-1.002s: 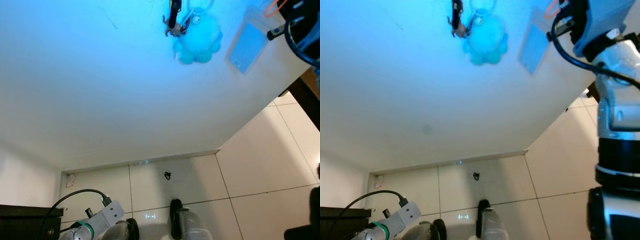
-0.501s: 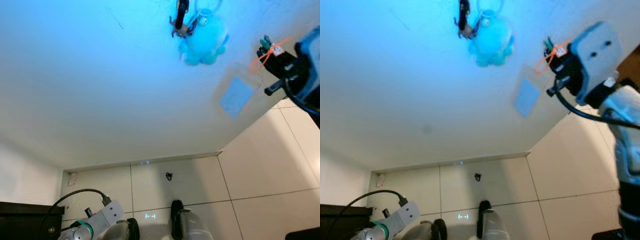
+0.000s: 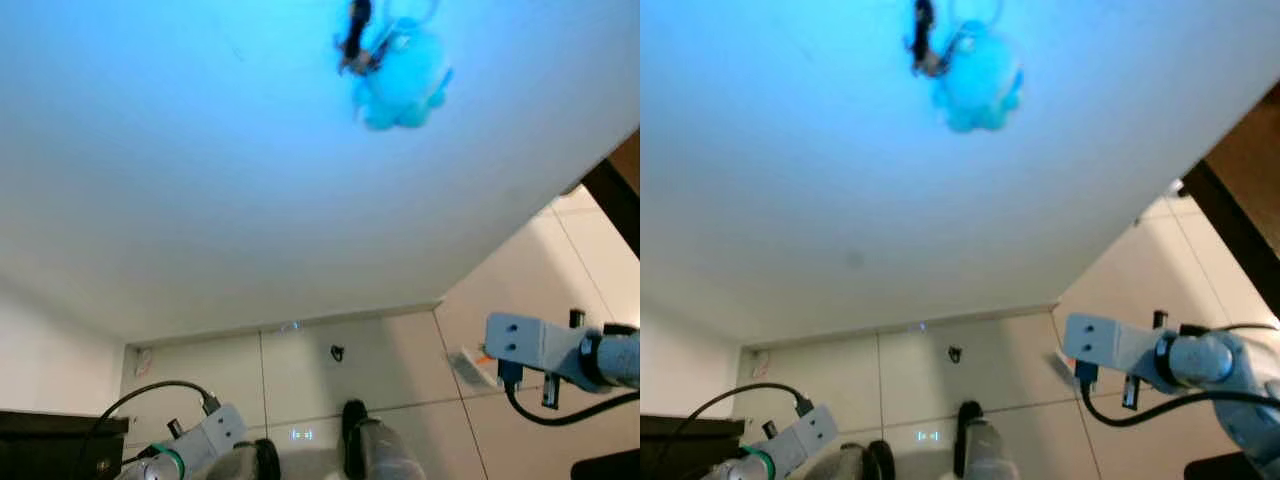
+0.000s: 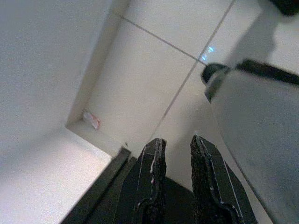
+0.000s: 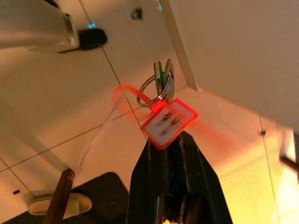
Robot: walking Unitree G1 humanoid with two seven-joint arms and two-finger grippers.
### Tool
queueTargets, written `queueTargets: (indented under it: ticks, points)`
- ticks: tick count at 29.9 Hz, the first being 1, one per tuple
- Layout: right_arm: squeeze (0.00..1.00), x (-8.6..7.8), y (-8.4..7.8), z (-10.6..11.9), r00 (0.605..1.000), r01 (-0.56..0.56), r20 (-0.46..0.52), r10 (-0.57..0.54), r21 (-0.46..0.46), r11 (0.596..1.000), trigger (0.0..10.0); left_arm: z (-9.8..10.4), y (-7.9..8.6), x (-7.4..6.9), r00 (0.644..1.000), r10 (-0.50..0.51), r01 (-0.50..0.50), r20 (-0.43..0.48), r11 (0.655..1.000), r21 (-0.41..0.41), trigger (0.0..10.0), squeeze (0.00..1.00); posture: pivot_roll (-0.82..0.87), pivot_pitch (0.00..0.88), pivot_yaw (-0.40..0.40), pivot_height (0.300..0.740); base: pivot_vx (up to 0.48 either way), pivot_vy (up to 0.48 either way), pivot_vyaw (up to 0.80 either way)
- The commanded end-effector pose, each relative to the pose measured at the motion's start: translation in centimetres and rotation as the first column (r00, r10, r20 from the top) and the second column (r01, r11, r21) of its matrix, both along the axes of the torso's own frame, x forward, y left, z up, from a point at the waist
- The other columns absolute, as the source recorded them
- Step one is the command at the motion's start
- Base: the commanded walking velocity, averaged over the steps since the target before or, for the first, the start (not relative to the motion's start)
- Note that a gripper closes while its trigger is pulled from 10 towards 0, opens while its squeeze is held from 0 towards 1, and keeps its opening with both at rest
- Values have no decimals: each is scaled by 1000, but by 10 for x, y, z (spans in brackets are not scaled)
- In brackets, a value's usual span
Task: Hang keys on a hook
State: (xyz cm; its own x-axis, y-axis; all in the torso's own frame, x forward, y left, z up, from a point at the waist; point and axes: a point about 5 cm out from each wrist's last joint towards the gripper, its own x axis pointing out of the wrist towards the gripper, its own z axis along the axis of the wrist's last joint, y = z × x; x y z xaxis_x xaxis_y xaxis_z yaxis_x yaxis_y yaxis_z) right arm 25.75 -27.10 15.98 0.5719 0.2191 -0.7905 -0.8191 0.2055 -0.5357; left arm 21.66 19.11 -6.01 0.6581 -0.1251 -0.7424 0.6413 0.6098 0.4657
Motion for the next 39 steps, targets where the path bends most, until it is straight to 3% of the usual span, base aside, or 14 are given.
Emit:
queueTargets:
  ticks: [1, 3, 7, 11, 13, 17, 18, 20, 22, 25, 26, 27, 33, 39]
  points:
    - [0, -4, 1, 3, 997, -65, -43, 63, -39, 997, 10000, -10, 4, -18, 998, 1, 0, -64, 1000, 16, 10000, 0, -191, 222, 82, 740, 0, 0, 0]
    - [0, -11, -9, -13, 983, -129, -149, 104, -171, 977, 10000, -10, 3, -18, 998, -1, 3, -64, 1000, 16, 10000, 0, -196, 222, 80, 740, 0, 0, 0]
    - [0, -17, -17, -26, 972, -148, -214, 100, -224, 963, 10000, -11, 3, -18, 998, -3, 4, -64, 1000, 16, 10000, 0, -194, 222, 74, 740, 0, 0, 0]
    - [0, -43, -29, -77, 903, -204, -422, 83, -250, 947, 10000, -11, 2, -19, 998, -2, 3, -62, 1000, 14, 10000, 0, -186, 224, 72, 740, 0, 0, 0]
    - [0, -51, -20, -89, 879, -218, -463, 109, -189, 958, 10000, -11, 3, -19, 998, 5, -4, -62, 1000, 14, 10000, 0, -180, 226, 75, 740, 0, 0, 0]
    - [0, -37, 48, -80, 922, -99, -326, 211, 328, 939, 10000, -11, 6, -20, 998, 9, -8, -66, 1000, 17, 10000, 0, -177, 234, 85, 740, 0, 0, 0]
    - [0, -37, 48, -80, 922, -99, -326, 211, 328, 939, 10000, -11, 6, -20, 998, 9, -8, -66, 1000, 17, 10000, 0, -177, 234, 85, 740, 0, 0, 0]
    - [0, -9, 68, -54, 982, -9, -148, 113, 568, 823, 10000, -11, 7, -20, 998, 3, -2, -67, 1000, 21, 10000, 0, -177, 235, 87, 740, 0, 0, 0]
    - [0, -9, 68, -54, 982, -9, -148, 113, 568, 823, 10000, -11, 7, -20, 998, 3, -2, -67, 1000, 21, 10000, 0, -177, 235, 87, 740, 0, 0, 0]
    - [0, 31, 62, -19, 969, 139, 8, -247, 809, 571, 10000, -11, 7, -21, 998, 2, -1, -67, 1000, 23, 10000, 0, -174, 239, 86, 740, 0, 0, 0]
    - [0, 31, 62, -19, 969, 139, 8, -247, 809, 571, 10000, -11, 7, -21, 998, 2, -1, -67, 1000, 23, 10000, 0, -174, 239, 86, 740, 0, 0, 0]
    - [0, 39, 55, -14, 923, 180, 9, -384, 873, 453, 10000, -12, 8, -22, 998, 5, -3, -69, 1000, 23, 10000, 0, -175, 241, 90, 740, 0, 0, 0]
    - [0, 44, 50, -8, 866, 176, 41, -498, 908, 381, 10000, -11, 9, -22, 998, 1, 0, -70, 1000, 26, 10000, 0, -177, 246, 96, 740, 0, 0, 0]
    - [0, 48, 36, 30, 723, 32, 201, -661, 946, 322, 10000, -11, 11, -21, 997, -9, 12, -70, 999, 32, 10000, 0, -177, 248, 101, 740, 0, 0, 0]
